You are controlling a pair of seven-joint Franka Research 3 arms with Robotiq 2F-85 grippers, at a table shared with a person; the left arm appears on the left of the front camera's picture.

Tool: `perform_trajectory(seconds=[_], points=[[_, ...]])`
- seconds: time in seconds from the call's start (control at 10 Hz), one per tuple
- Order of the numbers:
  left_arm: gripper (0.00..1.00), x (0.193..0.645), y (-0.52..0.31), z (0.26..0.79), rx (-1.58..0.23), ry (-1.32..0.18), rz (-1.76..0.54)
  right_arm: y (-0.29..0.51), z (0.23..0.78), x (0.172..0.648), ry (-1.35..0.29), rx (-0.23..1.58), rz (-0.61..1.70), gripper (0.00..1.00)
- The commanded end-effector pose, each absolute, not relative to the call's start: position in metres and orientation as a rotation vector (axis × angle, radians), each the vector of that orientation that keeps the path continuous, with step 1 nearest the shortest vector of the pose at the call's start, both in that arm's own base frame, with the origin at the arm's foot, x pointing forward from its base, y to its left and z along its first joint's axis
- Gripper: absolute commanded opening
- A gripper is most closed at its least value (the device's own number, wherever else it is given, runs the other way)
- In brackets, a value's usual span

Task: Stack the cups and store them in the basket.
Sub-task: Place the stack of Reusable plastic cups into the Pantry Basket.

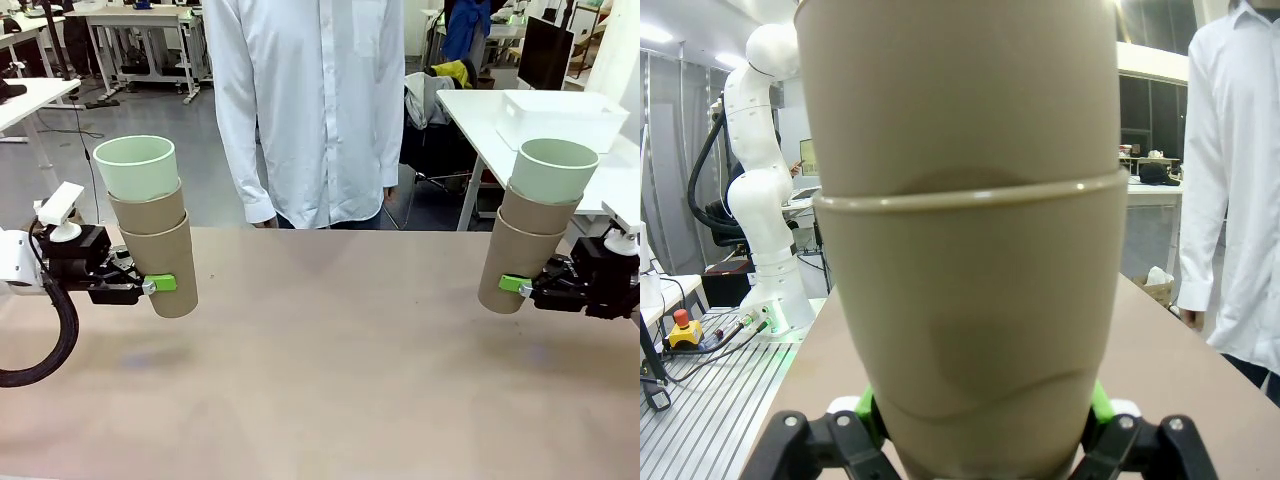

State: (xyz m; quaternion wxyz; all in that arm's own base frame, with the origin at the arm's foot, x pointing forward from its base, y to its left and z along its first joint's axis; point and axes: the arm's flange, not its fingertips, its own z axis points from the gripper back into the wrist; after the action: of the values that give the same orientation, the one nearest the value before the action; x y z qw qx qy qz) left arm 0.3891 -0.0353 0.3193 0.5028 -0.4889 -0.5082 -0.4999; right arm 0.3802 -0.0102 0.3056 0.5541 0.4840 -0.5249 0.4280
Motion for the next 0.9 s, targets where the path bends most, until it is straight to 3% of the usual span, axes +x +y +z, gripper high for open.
perform_trajectory(seconds=[0.0,0.8], points=[[0.84,0.3888,-0.0354,0.3231,-1.184,-1.239,-1.210,-0.0097,0.3095,0.3806,-1.247,1.140,1.021,0.84],[0.84,0.3888,-0.0354,0.3231,-1.184,-1.239,-1.210,-0.0097,0.3095,0.3806,-1.247,1.140,1.021,0.84]])
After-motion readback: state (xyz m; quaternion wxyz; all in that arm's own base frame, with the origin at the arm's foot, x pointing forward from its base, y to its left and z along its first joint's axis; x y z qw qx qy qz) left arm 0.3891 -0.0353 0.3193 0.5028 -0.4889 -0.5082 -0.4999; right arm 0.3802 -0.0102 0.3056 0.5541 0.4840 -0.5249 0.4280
